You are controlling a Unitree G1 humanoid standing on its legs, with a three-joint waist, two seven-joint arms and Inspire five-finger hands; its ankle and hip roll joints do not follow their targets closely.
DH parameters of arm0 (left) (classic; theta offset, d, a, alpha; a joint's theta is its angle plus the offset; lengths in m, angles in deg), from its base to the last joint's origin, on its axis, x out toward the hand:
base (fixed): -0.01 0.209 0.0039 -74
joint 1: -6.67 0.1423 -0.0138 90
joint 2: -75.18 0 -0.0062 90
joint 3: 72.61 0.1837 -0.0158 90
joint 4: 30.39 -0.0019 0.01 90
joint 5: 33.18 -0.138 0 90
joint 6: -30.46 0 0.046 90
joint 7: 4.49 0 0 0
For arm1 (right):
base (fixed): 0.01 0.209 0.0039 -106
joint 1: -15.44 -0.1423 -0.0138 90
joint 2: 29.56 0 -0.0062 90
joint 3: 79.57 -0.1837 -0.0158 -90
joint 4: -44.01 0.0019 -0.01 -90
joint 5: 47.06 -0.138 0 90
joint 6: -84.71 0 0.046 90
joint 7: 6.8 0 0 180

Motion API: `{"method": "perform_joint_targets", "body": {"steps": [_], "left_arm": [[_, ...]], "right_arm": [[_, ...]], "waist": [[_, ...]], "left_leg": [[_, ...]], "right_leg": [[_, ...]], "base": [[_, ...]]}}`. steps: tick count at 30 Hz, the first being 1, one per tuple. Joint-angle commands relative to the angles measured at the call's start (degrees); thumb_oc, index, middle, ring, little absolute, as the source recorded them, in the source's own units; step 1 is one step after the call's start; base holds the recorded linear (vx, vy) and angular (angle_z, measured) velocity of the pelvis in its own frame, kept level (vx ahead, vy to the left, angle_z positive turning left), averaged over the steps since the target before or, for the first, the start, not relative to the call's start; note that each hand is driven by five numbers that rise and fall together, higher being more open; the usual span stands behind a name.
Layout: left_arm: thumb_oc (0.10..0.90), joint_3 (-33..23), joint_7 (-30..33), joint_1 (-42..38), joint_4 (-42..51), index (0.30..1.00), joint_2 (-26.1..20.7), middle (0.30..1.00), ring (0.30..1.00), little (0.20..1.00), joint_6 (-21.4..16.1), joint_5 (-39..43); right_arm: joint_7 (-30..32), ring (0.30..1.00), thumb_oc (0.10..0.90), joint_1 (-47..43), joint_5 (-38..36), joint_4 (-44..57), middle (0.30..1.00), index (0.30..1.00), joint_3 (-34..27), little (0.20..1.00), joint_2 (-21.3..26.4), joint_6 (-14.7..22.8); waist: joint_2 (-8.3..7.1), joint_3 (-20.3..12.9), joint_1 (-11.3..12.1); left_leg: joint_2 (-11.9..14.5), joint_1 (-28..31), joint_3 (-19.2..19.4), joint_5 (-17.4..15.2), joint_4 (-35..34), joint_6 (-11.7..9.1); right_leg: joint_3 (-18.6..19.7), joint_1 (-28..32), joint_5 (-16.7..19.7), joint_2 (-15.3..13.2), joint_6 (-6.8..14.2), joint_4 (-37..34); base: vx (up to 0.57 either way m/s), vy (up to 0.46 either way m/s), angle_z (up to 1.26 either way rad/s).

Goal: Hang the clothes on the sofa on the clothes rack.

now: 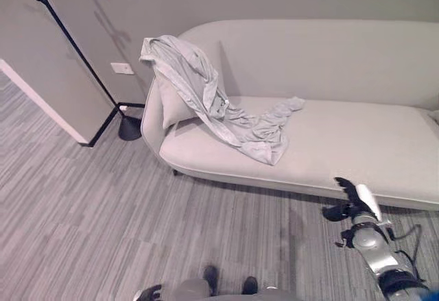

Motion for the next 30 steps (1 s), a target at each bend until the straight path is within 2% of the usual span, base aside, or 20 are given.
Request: {"method": "perform_joint_targets", "body": {"steps": [1, 6, 7, 11, 12, 13, 14, 15, 16, 17, 20, 22, 23, 24, 25, 26, 27, 28, 29, 30], "left_arm": [[0.8, 2.49, -0.96, -3.11, -2.34, 0.9, 1.87, 0.9, 0.9, 0.9, -1.81, -2.9], [0.8, 3.28, -1.09, -3.03, -1.71, 0.9, 0.95, 0.9, 0.9, 0.9, -2.25, -4.23], [0.8, 3.33, -1.02, -2.81, -1.46, 0.9, 0.57, 0.9, 0.9, 0.9, -2.29, -4.41], [0.8, 3.32, -1.02, -2.81, -1.45, 0.9, 0.56, 0.9, 0.9, 0.9, -2.28, -4.41], [0.8, 3.6, -1.05, -2.94, -1.26, 0.9, -0.89, 0.9, 0.9, 0.9, -2.26, -5.35], [0.8, 3.02, -0.77, -3.08, -1.39, 0.9, -1.29, 0.9, 0.9, 0.9, -2.14, -4.8], [0.8, 2.33, -0.57, -3.23, -1.39, 0.9, -1.49, 0.9, 0.9, 0.9, -2.14, -4.26], [0.8, 1.55, -0.1, -3.66, -1.4, 0.9, -1.82, 0.9, 0.9, 0.9, -2.14, -3.15], [0.8, 1.55, -0.1, -3.68, -1.41, 0.9, -1.82, 0.9, 0.9, 0.9, -2.14, -3.15], [0.8, 2.05, -0.01, -4.67, -1.74, 0.9, -2.35, 0.9, 0.9, 0.9, -2.42, -3.98], [0.8, 1.39, 0.93, -3.64, -2.4, 0.9, -1.83, 0.9, 0.9, 0.9, -2.19, -6.38], [0.8, 0.84, 1.13, -3.1, -2.03, 0.9, -1.21, 0.9, 0.9, 0.9, -2.3, -5.42], [0.8, 0.3, 1.24, -3.02, -1.58, 0.9, -0.45, 0.9, 0.9, 0.9, -2.62, -3.81], [0.8, 1.83, 0.9, -3.55, -0.63, 0.9, 0.43, 0.9, 0.9, 0.9, -3.15, -3.38], [0.8, 1.83, 0.9, -3.61, -0.64, 0.9, 0.44, 0.9, 0.9, 0.9, -3.15, -3.37], [0.8, 3.41, 0.66, -3.88, -0.18, 0.9, 0.46, 0.9, 0.9, 0.9, -3.13, -4.74], [0.8, 3.88, 1.08, -4.28, 0.21, 0.9, 0.31, 0.9, 0.9, 0.9, -3.01, -4.66], [0.8, 2.79, 1.63, -4.61, 0.36, 0.9, 0.06, 0.9, 0.9, 0.9, -2.82, -2.62], [0.8, 2.77, 1.62, -4.6, 0.36, 0.9, 0.04, 0.9, 0.9, 0.9, -2.82, -2.6], [0.8, 2.15, 2.03, -4.48, 0.03, 0.9, -0.03, 0.9, 0.9, 0.9, -2.73, -1.67]], "right_arm": [[1.29, 0.9, 0.8, -5.76, 3.58, 4.52, 0.9, 0.9, -2.61, 0.9, 2.6, 4.63], [1.11, 0.9, 0.8, -7.24, 6.36, 2.99, 0.9, 0.9, -0.62, 0.9, 2.31, 4.42], [1.74, 0.9, 0.8, -7.69, 7.47, 2.12, 0.9, 0.9, -0.36, 0.9, 1.59, 4.09], [1.75, 0.9, 0.8, -7.7, 7.49, 2.12, 0.9, 0.9, -0.35, 0.9, 1.58, 4.08], [3.89, 0.9, 0.8, -9.23, 9.91, 2.02, 0.9, 0.9, 0.35, 0.9, 1.46, 4.37], [4.12, 0.9, 0.8, -9.46, 10.37, 2.47, 0.9, 0.9, 0.77, 0.9, 1.42, 4.25], [3.92, 0.9, 0.8, -9.39, 10.39, 3.07, 0.9, 0.9, 0.98, 0.9, 1.4, 4.22], [3.44, 0.9, 0.8, -9.09, 9.86, 4.71, 0.9, 0.9, 1.42, 0.9, 1.45, 4.34], [3.43, 0.9, 0.8, -9.09, 9.86, 4.72, 0.9, 0.9, 1.4, 0.9, 1.46, 4.34], [3.72, 0.9, 0.8, -7.6, 9.96, 5.62, 0.9, 0.9, 0.9, 0.9, 2.54, 4.26], [2.8, 0.9, 0.8, -5.25, 9.66, 7.18, 0.9, 0.9, 0.31, 0.9, 1.64, 4.33], [2.62, 0.9, 0.8, -4.58, 9.52, 8.29, 0.9, 0.9, 0.23, 0.9, 1.74, 4.64], [2.38, 0.9, 0.8, -4.22, 9.07, 9.06, 0.9, 0.9, 0.03, 0.9, 1.93, 5.08], [3.03, 0.9, 0.8, -5.17, 8.52, 9.04, 0.9, 0.9, 0.19, 0.9, 2.53, 5.74], [3.06, 0.9, 0.8, -5.26, 8.5, 8.94, 0.9, 0.9, 0.21, 0.9, 2.55, 5.79], [3.16, 0.9, 0.8, -6.3, 8.29, 8.6, 0.9, 0.9, 0.55, 0.9, 2.81, 6.04], [3.65, 0.9, 0.8, -7.35, 7.52, 8.38, 0.9, 0.9, 0.88, 0.9, 3.09, 6.28], [3.95, 0.9, 0.8, -8.09, 6.1, 7.99, 0.9, 0.9, 0.97, 0.9, 2.96, 6.16], [3.96, 0.9, 0.8, -8.13, 6.08, 7.96, 0.9, 0.9, 1.02, 0.9, 2.94, 6.16], [4.0, 0.9, 0.8, -8.18, 5.75, 7.75, 0.9, 0.9, 1.16, 0.9, 2.66, 6.14]], "waist": [[-0.98, -3.4, 0.43], [-1.49, -4.36, 0.9], [-1.31, -4.21, 1.17], [-1.41, -4.2, 1.2], [-1.07, -1.57, 0.6], [-0.91, -1.35, 0.72], [-1.08, -1.44, 0.82], [-1.18, -1.55, 0.66], [-1.13, -1.58, 0.61], [-2.2, -2.46, 0.63], [-3.12, -4.03, 1.04], [-2.86, -4.59, 1.25], [-3.16, -4.13, 1.45], [-3.52, -2.0, 1.5], [-3.42, -2.03, 1.43], [-3.35, -1.14, 1.49], [-3.55, -0.32, 1.49], [-4.28, -0.39, 1.52], [-4.36, -0.35, 1.57], [-4.91, -0.74, 1.66]], "left_leg": [[-0.12, 1.85, 0.24, 2.19, -2.01, 1.93], [-0.81, 6.34, 0.66, 0.2, -3.24, 3.76], [-1.51, 8.98, 0.21, -0.45, -4.4, 4.87], [-1.65, 8.93, 0.26, -0.42, -4.4, 4.93], [-2.81, 11.67, -1.14, -1.03, -4.4, 6.94], [-2.45, 11.95, -1.65, -1.22, -4.4, 6.67], [-2.3, 11.85, -2.31, -1.24, -4.4, 6.3], [-1.32, 11.48, -3.99, -0.97, -4.4, 5.2], [-1.25, 11.41, -4.04, -0.92, -4.4, 5.17], [-0.9, 11.08, -5.68, -1.79, -4.4, 4.32], [-0.71, 12.29, -5.83, -3.65, -4.4, 4.04], [-0.65, 12.73, -5.92, -3.49, -4.29, 3.8], [-1.51, 10.54, -5.64, -4.37, 1.19, 3.07], [-2.85, 3.25, -4.95, -4.9, 13.75, 0.71], [-2.81, 2.7, -4.98, -5.29, 14.65, 0.69], [-2.62, -0.88, -4.74, -4.18, 19.98, -0.32], [-1.49, -3.39, -4.25, -3.56, 22.2, -0.8], [1.35, -3.97, -2.49, -5.65, 19.39, 0.3], [1.32, -3.69, -2.4, -5.53, 19.0, 0.3], [3.06, -2.56, -2.09, -5.31, 15.23, 0.61]], "right_leg": [[2.8, 5.13, -4.74, -2.76, 4.78, 0.88], [2.1, 4.78, -5.82, -4.66, 6.77, 9.43], [1.54, 2.04, -2.26, -6.63, 8.82, 18.68], [1.64, 1.72, -2.53, -6.84, 8.9, 19.28], [3.09, -7.73, 3.7, -11.1, 10.61, 39.67], [2.98, -9.32, 2.19, -10.81, 9.66, 39.77], [3.07, -9.88, 0.83, -9.93, 9.1, 37.14], [3.71, -8.82, -1.13, -6.02, 7.59, 28.0], [3.62, -8.79, -1.0, -5.95, 7.54, 27.81], [7.34, -4.8, -2.52, -2.23, 6.29, 9.85], [10.36, -0.23, -1.15, -0.32, 5.48, 2.45], [10.43, 1.37, -0.79, -0.09, 5.2, 0.35], [10.24, 2.33, -0.75, -0.64, 4.92, -0.45], [9.52, 3.39, -0.62, -1.3, 4.22, -1.86], [9.44, 3.31, -0.55, -1.2, 4.2, -1.94], [9.17, 3.49, -0.66, -1.14, 3.65, -2.13], [8.71, 4.04, -0.52, -1.35, 3.39, -3.09], [7.79, 4.5, -0.99, -2.15, 3.62, -3.77], [7.88, 4.57, -1.03, -2.21, 3.61, -3.77], [7.63, 4.71, -1.24, -2.85, 3.64, -3.77]], "base": [[0.2, 0.084, -0.03], [0.23, 0.169, 0.06], [0.13, 0.155, 0.09], [0.06, 0.099, 0.07], [0.12, 0.257, 0.31], [0.14, 0.237, 0.16], [0.08, -0.099, 0.04], [0.06, -0.116, 0.26], [0.11, -0.242, 0.6], [0.06, -0.148, 0.79], [0.17, -0.163, 0.6], [0.15, -0.086, 0.39], [0.03, -0.055, 0.32], [-0.04, -0.028, 0.32], [-0.1, -0.003, 0.37], [-0.06, 0.01, 0.34], [-0.02, 0.012, 0.31], [0.03, 0.004, 0.24], [0.11, 0.017, 0.22], [0.2, 0.092, 0.15]]}}
